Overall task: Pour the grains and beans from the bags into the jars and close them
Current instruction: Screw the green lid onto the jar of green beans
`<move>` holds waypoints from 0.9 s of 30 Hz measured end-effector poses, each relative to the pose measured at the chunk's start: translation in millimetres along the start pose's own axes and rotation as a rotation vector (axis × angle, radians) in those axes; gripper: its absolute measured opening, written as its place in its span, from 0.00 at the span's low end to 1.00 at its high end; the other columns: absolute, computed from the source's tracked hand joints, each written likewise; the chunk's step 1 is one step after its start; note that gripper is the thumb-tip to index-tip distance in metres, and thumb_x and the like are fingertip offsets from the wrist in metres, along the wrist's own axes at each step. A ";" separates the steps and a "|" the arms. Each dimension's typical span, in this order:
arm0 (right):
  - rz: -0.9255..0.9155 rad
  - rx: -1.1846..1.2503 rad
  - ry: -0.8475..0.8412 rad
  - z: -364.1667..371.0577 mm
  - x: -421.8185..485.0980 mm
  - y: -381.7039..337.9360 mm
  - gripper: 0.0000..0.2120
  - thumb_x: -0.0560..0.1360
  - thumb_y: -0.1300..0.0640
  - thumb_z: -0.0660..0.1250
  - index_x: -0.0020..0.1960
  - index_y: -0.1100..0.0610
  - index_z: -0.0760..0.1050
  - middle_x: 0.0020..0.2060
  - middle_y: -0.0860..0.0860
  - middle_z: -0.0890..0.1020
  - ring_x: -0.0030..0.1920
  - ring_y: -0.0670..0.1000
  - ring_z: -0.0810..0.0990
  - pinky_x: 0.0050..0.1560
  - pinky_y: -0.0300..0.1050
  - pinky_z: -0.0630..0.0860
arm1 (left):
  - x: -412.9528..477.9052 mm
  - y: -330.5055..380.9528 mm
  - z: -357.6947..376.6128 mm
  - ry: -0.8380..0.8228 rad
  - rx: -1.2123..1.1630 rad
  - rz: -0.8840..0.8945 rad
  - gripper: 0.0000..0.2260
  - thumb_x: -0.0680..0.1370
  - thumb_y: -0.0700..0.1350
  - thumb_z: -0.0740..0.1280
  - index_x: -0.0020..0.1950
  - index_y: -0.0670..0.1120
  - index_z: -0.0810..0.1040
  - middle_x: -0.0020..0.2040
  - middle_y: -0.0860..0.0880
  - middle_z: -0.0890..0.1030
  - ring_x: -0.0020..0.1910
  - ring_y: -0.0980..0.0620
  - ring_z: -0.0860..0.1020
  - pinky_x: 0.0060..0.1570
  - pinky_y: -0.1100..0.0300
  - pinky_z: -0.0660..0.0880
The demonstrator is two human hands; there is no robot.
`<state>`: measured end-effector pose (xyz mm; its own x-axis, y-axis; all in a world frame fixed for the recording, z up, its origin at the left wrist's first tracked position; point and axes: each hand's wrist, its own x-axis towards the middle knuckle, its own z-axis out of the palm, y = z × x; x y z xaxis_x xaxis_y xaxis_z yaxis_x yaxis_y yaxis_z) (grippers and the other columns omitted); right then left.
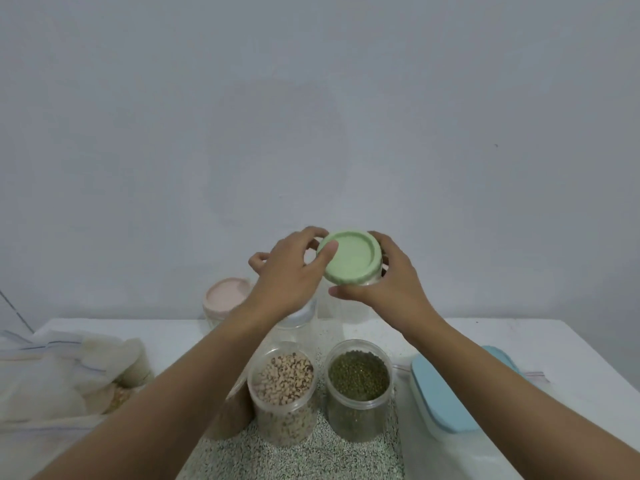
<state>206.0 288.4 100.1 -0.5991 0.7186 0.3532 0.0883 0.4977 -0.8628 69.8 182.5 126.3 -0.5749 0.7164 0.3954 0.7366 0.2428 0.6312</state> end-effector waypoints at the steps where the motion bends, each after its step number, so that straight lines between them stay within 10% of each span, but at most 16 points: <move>1: -0.039 0.005 0.012 -2.5 -1.8 -11.2 0.45 0.54 0.45 0.85 0.67 0.44 0.71 0.60 0.44 0.77 0.61 0.46 0.76 0.62 0.54 0.77 | -1.3 4.5 -8.6 0.024 -0.082 0.006 0.14 0.82 0.62 0.61 0.63 0.59 0.77 0.58 0.59 0.80 0.62 0.59 0.76 0.63 0.51 0.59; 5: -0.160 0.018 -0.004 -8.1 -18.8 -52.6 0.43 0.56 0.44 0.84 0.67 0.43 0.70 0.62 0.45 0.76 0.62 0.44 0.75 0.60 0.46 0.76 | -24.7 18.3 -39.5 0.087 -0.432 -0.006 0.18 0.75 0.67 0.64 0.58 0.59 0.79 0.52 0.58 0.82 0.56 0.57 0.80 0.65 0.44 0.73; 13: -0.122 0.126 -0.268 10.2 -75.8 -87.4 0.37 0.59 0.44 0.85 0.64 0.42 0.73 0.58 0.40 0.81 0.58 0.41 0.79 0.55 0.40 0.80 | -105.5 -0.3 -83.4 0.056 -0.639 -0.082 0.17 0.75 0.61 0.71 0.59 0.52 0.79 0.49 0.54 0.82 0.48 0.58 0.80 0.47 0.64 0.75; 20: -0.056 0.113 -0.538 57.5 -121.6 -75.2 0.37 0.61 0.46 0.86 0.65 0.40 0.71 0.58 0.38 0.80 0.59 0.39 0.79 0.56 0.40 0.80 | -179.4 -55.8 -92.5 -0.150 -0.699 -0.190 0.20 0.73 0.67 0.65 0.63 0.62 0.77 0.61 0.55 0.82 0.61 0.56 0.80 0.59 0.54 0.74; 27: -0.009 -0.059 -0.720 102.2 -140.1 -65.6 0.41 0.64 0.54 0.84 0.69 0.43 0.65 0.60 0.41 0.76 0.60 0.42 0.77 0.60 0.49 0.79 | -214.0 -106.5 -91.7 -0.299 -0.682 -0.286 0.30 0.72 0.66 0.68 0.72 0.60 0.68 0.63 0.60 0.79 0.64 0.62 0.76 0.60 0.64 0.73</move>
<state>202.8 105.5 70.3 -0.9740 0.2260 0.0172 0.1110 0.5420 -0.8330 81.7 -56.7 35.6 -0.5175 0.8554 0.0218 0.1395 0.0592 0.9885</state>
